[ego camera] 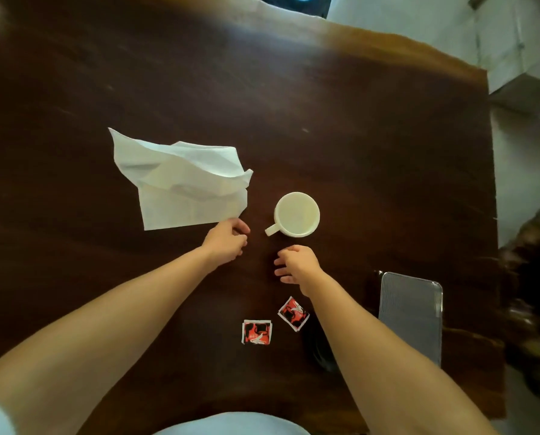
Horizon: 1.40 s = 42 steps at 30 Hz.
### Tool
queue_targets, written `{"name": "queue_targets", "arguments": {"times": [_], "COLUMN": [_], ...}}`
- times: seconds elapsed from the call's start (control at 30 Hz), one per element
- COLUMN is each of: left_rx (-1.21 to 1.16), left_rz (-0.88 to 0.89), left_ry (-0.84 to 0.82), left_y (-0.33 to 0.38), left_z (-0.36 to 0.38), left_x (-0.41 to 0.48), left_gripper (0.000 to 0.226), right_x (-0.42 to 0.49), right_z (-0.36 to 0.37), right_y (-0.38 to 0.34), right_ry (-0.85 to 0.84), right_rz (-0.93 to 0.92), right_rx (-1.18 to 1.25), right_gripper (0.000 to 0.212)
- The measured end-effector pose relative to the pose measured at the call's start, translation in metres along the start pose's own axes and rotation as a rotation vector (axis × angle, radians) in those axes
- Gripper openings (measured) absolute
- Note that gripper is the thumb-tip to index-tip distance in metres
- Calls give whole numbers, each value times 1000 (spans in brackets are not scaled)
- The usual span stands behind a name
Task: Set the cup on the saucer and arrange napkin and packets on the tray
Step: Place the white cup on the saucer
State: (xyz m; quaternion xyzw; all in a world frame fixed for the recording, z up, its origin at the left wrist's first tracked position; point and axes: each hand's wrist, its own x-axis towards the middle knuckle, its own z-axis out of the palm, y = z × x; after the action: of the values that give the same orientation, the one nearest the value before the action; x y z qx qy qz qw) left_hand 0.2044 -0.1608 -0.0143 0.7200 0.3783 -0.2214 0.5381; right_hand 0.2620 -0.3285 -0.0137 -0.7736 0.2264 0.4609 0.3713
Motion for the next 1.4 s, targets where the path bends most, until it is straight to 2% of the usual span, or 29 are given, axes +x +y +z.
{"name": "queue_targets", "arguments": {"times": [0.13,0.2,0.37,0.47,0.53,0.9,1.07,1.2,1.4], "left_rx": [35,77,113,146,156,78,112,165,299], "left_rz": [129,169,199,217,216,164,103,88,167], "left_ry": [36,60,-34,-107,-128,-113,-122,-153,-170], "left_y": [20,32,55,60,60,31,-1,-11,-21], "left_z": [16,21,29,33,36,42,49,52,69], "left_x": [14,20,33,37,38,-6,-40,-70,-100], "left_gripper": [32,43,82,86,83,74,68,62,62], "right_x": [14,21,33,34,35,5,-24,-46,-71], "right_z": [-10,-10,-4,-6,-8,-5,1,-8,-19], "right_y": [1,0,-9,-16,-18,13,49,74,107], "right_ry": [24,55,159,217,243,207,154,57,58], "right_rz": [52,41,-65,-148,-203,-185,-140,-171,-209], "right_rx": [159,233,325,269,202,38,-58,-105,-123], "right_gripper": [16,24,71,97,106,103,100,94,95]}}
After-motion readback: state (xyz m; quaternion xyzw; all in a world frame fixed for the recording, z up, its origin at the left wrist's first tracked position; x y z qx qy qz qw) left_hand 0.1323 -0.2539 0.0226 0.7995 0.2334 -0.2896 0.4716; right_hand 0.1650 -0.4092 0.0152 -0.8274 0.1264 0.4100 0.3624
